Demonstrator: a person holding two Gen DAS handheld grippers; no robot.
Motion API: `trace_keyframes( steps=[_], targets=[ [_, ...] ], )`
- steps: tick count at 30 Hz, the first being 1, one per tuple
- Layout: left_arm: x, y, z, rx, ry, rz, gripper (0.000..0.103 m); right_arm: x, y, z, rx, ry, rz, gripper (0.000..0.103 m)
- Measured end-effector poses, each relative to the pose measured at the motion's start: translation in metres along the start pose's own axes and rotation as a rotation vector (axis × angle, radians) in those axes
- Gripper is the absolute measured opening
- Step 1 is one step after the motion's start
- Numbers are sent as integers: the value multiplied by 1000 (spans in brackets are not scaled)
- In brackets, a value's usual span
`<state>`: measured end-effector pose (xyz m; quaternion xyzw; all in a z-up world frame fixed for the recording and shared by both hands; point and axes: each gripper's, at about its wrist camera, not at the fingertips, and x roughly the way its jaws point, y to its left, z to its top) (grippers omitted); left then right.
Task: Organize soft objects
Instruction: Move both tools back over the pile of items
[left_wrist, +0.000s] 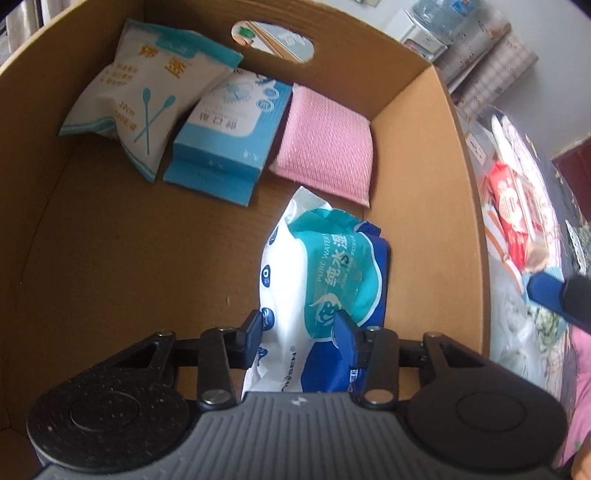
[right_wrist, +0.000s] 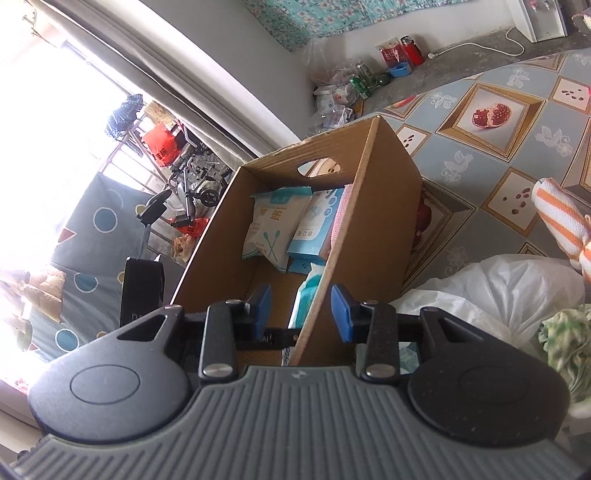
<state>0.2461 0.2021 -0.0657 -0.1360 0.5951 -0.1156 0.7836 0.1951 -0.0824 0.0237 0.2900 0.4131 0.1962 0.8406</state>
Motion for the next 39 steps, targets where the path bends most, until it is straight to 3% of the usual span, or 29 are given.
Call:
trace_keyframes(
  steps=[9,13,17,21,24,26,29,34,39],
  targets=[
    [1,-18,6,1,-116,72,45,-7,-19,-10,22,-25,-31,36],
    [-6,-30,1,33,-137,110,52,-15,-23,-17,23,-41,-61,37],
    [-38,-36,-10,45,-220,86,63,-36,-22,-25,-17,-101,-125,44],
    [-79,-45,-27,82,-358,116,68,-68,-19,-38,-124,-234,-278,50],
    [-112,-56,-49,120,-470,123,75,-90,-15,-57,-266,-340,-461,60],
    [-129,-65,-66,148,-531,107,80,-103,-17,-71,-339,-391,-576,74],
    [-147,-87,-93,205,-602,42,87,-123,-28,-93,-391,-441,-700,82],
    [-142,-132,-134,319,-658,-58,90,-154,-51,-135,-386,-480,-817,88],
    [-112,-166,-154,365,-666,-157,90,-170,-73,-175,-389,-453,-891,92]
  ],
)
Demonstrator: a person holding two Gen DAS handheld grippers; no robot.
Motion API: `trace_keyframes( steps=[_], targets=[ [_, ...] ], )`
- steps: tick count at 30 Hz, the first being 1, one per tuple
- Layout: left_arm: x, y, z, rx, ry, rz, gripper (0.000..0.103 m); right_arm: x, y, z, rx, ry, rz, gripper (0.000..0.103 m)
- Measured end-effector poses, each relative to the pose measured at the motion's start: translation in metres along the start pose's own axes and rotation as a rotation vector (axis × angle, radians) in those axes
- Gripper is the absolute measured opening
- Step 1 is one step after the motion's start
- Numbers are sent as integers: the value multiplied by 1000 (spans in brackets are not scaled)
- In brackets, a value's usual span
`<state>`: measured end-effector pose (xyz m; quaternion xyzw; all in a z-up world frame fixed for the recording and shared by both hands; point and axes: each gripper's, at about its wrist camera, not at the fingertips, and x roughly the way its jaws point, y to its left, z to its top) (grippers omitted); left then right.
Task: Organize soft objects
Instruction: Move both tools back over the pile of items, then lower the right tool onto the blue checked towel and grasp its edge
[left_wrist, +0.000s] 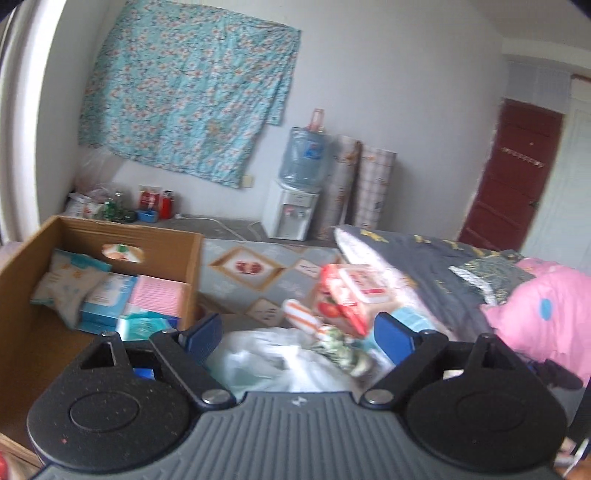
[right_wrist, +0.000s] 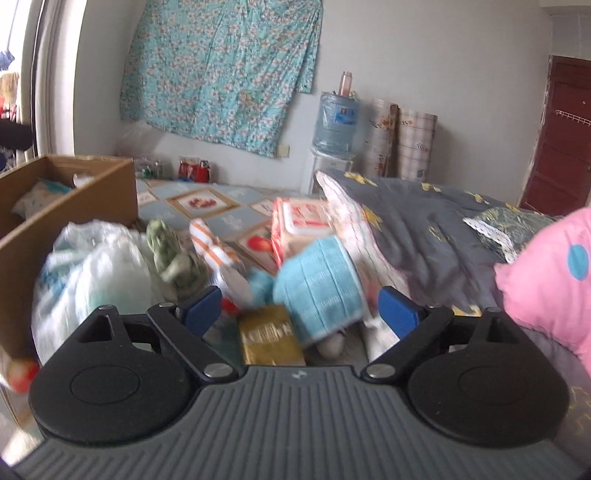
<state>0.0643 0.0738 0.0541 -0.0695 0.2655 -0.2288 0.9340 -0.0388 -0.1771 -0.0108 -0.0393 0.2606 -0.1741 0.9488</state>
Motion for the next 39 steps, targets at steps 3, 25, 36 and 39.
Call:
trace_keyframes(
  steps=[3,25,36,39],
  targets=[
    [16,-20,-14,18,22,-64,91,0,-20,-14,88,48,35,91],
    [111,-112,-66,335,110,-122,60,74,-85,-1,370,209,258,48],
    [161,-126,-56,347,172,-101,22,138,-103,31,324,228,241,50],
    [169,-124,-58,338,185,-86,20,157,-103,31,303,254,219,50]
  ],
)
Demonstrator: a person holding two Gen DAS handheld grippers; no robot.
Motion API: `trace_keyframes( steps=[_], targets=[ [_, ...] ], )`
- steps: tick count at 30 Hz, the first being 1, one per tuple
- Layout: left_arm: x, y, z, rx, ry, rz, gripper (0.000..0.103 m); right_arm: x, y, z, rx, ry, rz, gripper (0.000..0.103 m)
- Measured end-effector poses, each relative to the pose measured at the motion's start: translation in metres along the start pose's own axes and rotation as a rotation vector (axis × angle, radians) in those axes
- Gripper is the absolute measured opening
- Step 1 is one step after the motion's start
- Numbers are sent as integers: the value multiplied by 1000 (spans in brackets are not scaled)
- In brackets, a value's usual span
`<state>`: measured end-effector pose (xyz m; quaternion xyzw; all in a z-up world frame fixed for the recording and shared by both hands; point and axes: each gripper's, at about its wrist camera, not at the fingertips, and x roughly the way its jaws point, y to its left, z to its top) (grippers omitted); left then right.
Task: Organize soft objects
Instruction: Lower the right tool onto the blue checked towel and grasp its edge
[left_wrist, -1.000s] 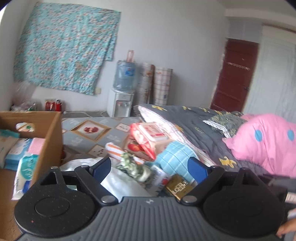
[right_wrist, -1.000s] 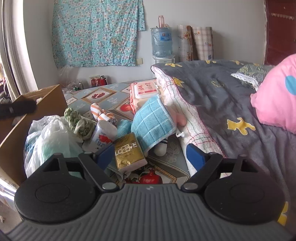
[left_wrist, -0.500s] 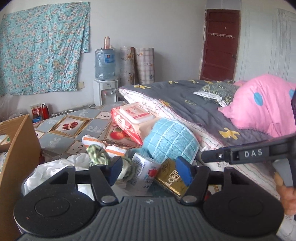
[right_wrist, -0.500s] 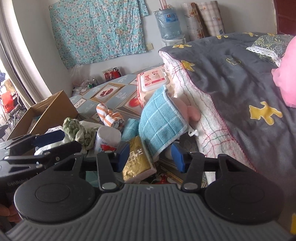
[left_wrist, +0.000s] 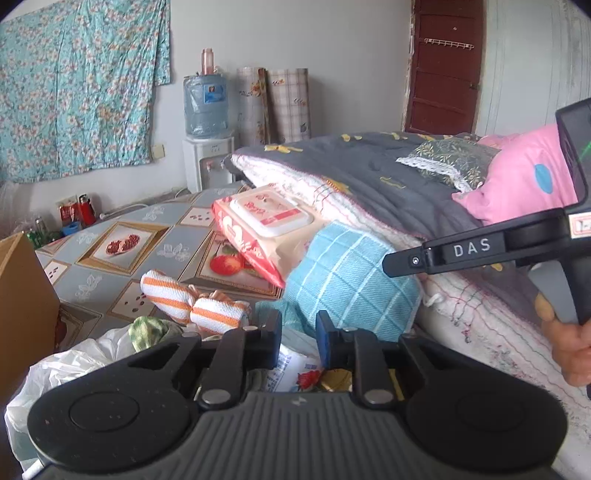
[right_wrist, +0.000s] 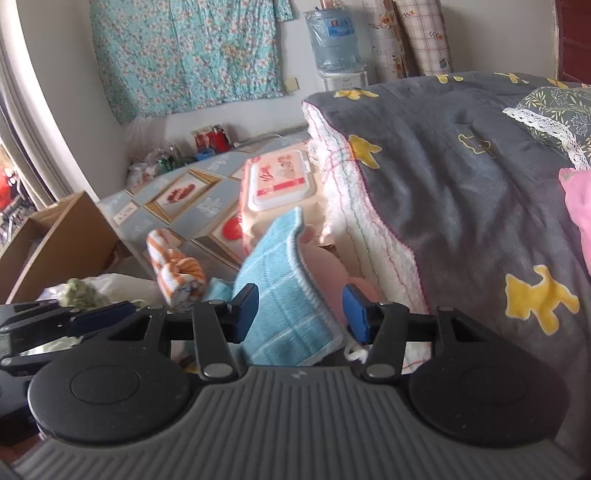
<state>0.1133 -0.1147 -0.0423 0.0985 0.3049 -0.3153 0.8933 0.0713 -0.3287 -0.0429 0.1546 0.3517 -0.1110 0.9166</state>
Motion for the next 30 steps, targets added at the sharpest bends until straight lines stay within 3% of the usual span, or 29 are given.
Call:
trace_keyframes(
  steps=[5,12,17,21,30],
  targets=[
    [0,2,-1,10,-7,4,20,14,-2,-6,24,58,10,50],
    [0,3,-2,12,-15,2,20,12,-3,-7,24,45,10,48],
    [-2,5,-3,0,-20,-4,20,8,6,-8,21,64,29,21],
    [-3,13,-3,-41,-16,-28,21,2,14,-11,47,64,130,20],
    [-11,29,6,-155,-40,-75,23,30,19,-17,74,93,164,22]
  ],
)
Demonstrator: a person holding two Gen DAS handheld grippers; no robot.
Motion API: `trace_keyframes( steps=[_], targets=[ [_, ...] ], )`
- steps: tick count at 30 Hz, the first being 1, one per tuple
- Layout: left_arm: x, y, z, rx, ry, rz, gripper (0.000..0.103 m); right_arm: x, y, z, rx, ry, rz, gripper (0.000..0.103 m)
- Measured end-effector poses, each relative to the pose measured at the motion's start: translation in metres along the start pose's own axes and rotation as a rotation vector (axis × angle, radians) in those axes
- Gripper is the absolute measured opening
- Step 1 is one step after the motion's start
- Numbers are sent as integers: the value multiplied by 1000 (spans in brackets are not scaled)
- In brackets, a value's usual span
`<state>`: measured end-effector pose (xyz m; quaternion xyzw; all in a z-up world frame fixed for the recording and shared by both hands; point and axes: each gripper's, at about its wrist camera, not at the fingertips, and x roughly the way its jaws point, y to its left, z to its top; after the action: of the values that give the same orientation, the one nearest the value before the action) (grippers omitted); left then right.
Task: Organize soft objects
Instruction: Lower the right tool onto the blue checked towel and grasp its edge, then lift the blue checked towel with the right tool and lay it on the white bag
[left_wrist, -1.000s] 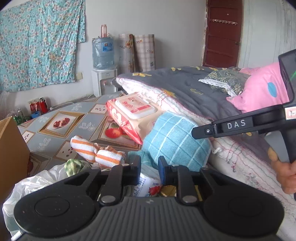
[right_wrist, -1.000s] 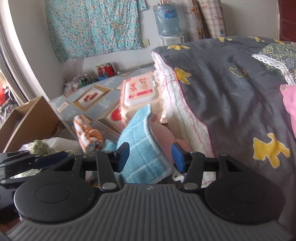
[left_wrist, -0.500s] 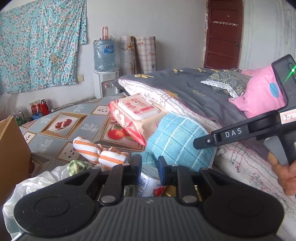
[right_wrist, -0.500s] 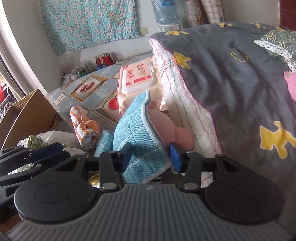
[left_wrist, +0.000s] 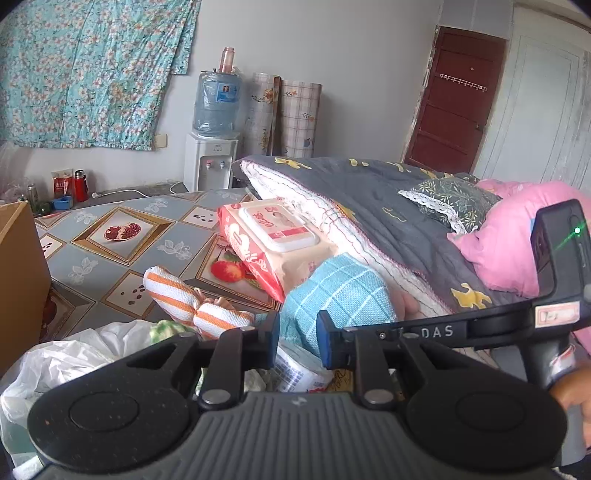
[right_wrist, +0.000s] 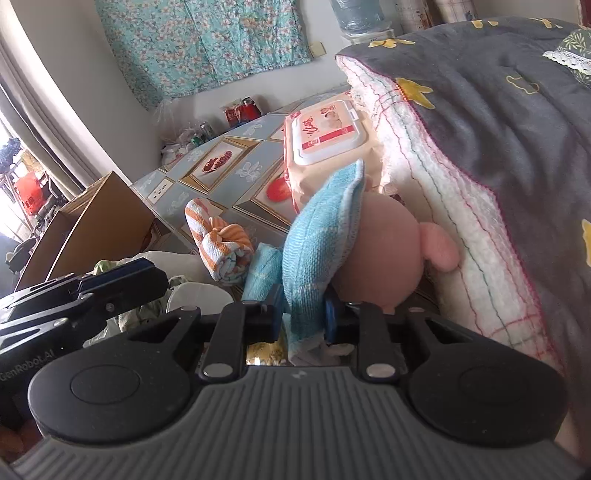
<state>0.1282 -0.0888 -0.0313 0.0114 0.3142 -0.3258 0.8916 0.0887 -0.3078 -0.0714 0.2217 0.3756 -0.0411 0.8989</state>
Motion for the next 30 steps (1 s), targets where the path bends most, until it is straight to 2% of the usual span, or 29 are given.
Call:
trace_keyframes(
  steps=[3,6,13,23,30],
  targets=[
    [0,3,0,-12,8,11,23,8,4,2,-11,-11,0,22],
    [-1,4,-2,-21,13,18,23,14,8,3,-12,-8,-17,7],
    [-8,5,-4,-8,12,36,23,-11,11,25,-17,-129,-21,5],
    [-21,3,-3,-15,-2,41,23,-78,25,76,-82,-323,-37,5],
    [-39,0,-7,-18,-3,50,23,-135,34,81,-93,-361,59,5]
  ],
)
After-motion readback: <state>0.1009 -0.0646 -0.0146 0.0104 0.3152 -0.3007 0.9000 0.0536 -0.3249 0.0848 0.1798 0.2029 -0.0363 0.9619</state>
